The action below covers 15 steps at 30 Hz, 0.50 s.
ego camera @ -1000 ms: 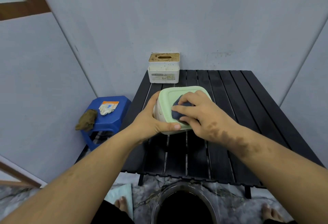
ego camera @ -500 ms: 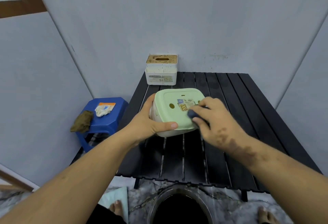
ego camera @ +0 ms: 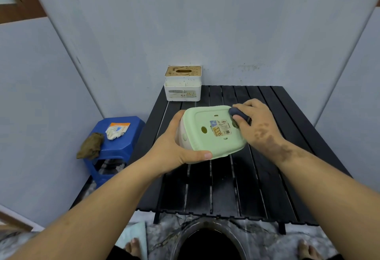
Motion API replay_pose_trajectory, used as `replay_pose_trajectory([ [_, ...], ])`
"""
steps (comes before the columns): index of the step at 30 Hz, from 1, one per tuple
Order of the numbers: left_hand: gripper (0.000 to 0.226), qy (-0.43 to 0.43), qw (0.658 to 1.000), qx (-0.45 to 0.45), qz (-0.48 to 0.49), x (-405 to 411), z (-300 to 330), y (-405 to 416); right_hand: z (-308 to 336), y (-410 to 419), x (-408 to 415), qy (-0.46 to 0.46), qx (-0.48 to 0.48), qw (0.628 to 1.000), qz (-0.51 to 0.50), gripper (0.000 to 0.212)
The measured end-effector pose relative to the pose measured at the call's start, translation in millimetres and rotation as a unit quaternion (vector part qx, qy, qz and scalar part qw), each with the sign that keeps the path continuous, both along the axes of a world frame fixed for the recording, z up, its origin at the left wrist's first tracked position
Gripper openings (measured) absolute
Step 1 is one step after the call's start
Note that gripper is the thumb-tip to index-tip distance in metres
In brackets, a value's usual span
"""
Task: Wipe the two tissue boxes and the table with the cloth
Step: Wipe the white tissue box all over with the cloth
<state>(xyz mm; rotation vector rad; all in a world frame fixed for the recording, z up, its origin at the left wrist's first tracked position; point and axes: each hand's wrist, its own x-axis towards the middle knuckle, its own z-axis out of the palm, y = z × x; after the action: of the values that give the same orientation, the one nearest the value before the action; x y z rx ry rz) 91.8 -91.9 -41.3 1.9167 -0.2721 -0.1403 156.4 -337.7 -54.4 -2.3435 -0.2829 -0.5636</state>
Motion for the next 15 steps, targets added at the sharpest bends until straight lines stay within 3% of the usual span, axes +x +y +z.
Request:
replay_pose_trajectory([
  [4,0.090,-0.007,1.000,0.004,-0.002,-2,2,-1,6,10,3,-0.031,-0.051,0.998,-0.003,0.028],
  [9,0.095,-0.004,1.000,0.003,0.006,0,0,1,20,3,7,-0.010,-0.262,0.964,-0.040,0.025],
  [15,0.103,0.010,1.000,0.005,0.024,2,-3,3,19,-4,-3,0.043,-0.288,0.956,-0.020,0.026],
])
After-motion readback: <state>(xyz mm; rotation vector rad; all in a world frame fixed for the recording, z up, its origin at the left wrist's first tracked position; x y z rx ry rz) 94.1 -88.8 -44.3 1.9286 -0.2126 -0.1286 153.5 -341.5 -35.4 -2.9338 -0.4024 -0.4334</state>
